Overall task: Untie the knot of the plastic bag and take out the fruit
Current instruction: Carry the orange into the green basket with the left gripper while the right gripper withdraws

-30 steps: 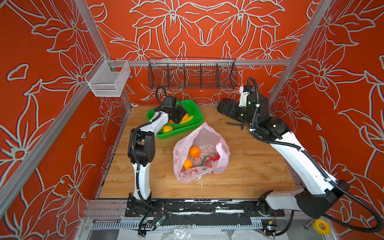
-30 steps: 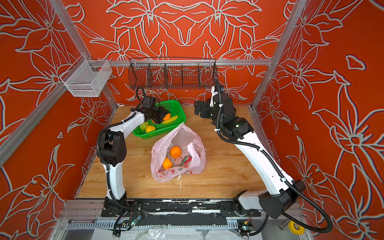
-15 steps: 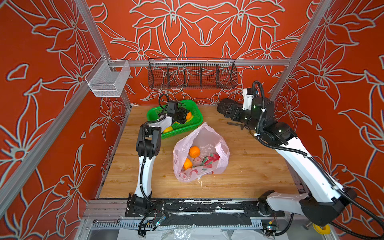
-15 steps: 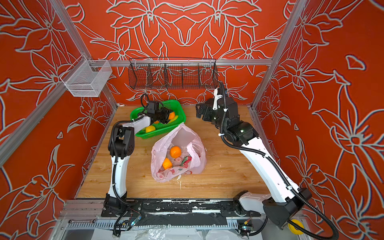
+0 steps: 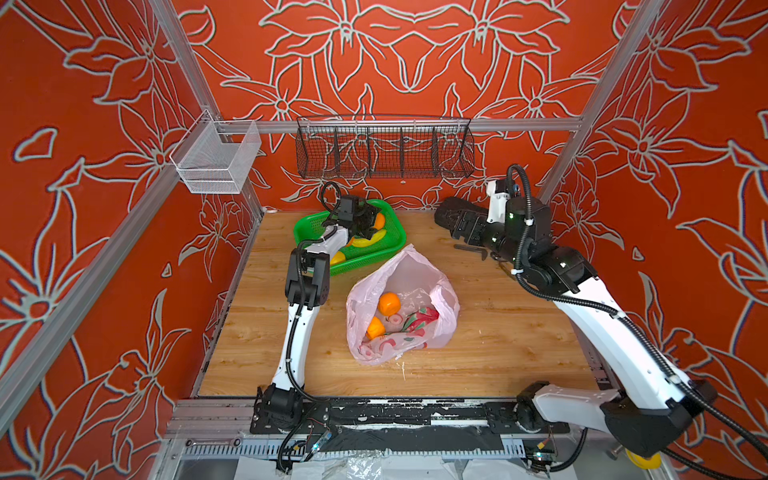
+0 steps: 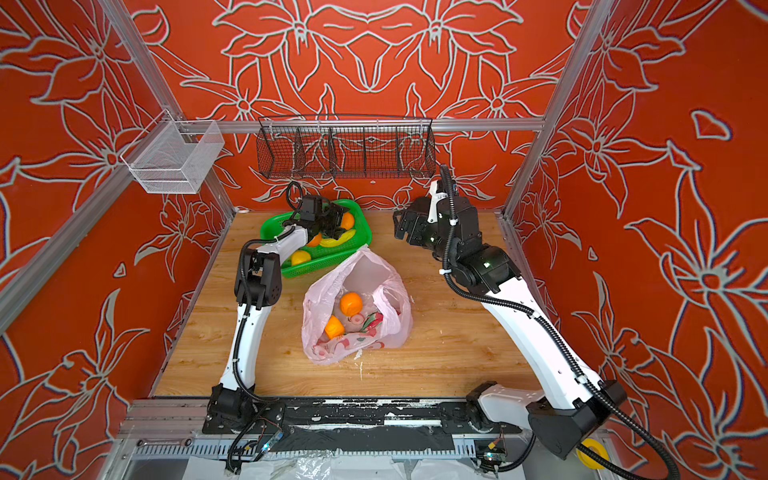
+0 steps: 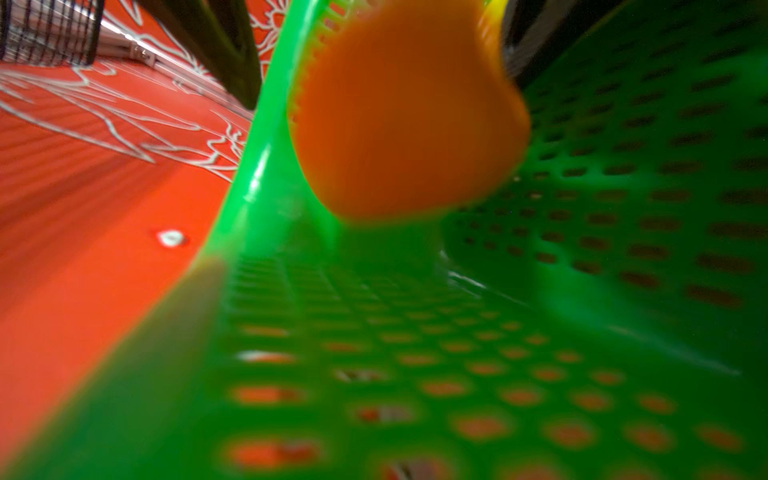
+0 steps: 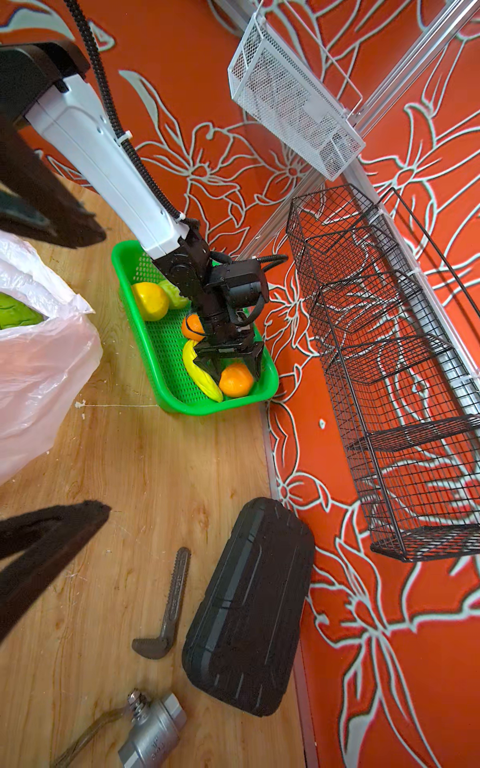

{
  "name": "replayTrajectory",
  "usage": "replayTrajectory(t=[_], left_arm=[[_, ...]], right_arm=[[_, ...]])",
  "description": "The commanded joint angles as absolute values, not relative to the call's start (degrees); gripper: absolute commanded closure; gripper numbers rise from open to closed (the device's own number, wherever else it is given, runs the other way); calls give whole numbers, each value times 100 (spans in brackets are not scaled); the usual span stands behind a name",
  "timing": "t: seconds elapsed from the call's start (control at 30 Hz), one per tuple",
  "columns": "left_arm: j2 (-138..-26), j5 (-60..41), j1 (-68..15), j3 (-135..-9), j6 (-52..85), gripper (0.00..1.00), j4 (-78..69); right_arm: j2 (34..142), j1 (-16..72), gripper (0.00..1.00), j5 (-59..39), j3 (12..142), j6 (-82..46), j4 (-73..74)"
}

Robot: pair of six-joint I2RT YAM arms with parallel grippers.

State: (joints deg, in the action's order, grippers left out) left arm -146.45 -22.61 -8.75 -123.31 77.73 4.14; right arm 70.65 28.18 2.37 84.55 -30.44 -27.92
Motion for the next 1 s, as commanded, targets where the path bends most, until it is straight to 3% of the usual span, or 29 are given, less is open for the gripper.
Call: replayTrajectory(t=[0.0, 0.23, 0.63, 0.73, 0.97], left_arm=[[-14698, -2215, -835, -12433, 7770, 10, 473], [-14145, -2193, -848, -12039, 7574, 10, 371], [-11746, -1990, -886, -10037, 7199, 10, 40], [-10953, -1930, -938, -9815, 6628, 10, 447], [-9185, -1438, -1237, -9737, 4022, 10, 2482]], right_arm=[[6902, 2795, 3, 236, 8351, -3188, -2839], [6841, 2781, 3, 202, 8321, -3216, -2904], [6654, 2786, 4, -150, 8065, -3300, -2779], [6722, 2781, 6, -343, 8168, -3248, -2883], [7356, 2841, 24, -1765, 9089, -3057, -3083]])
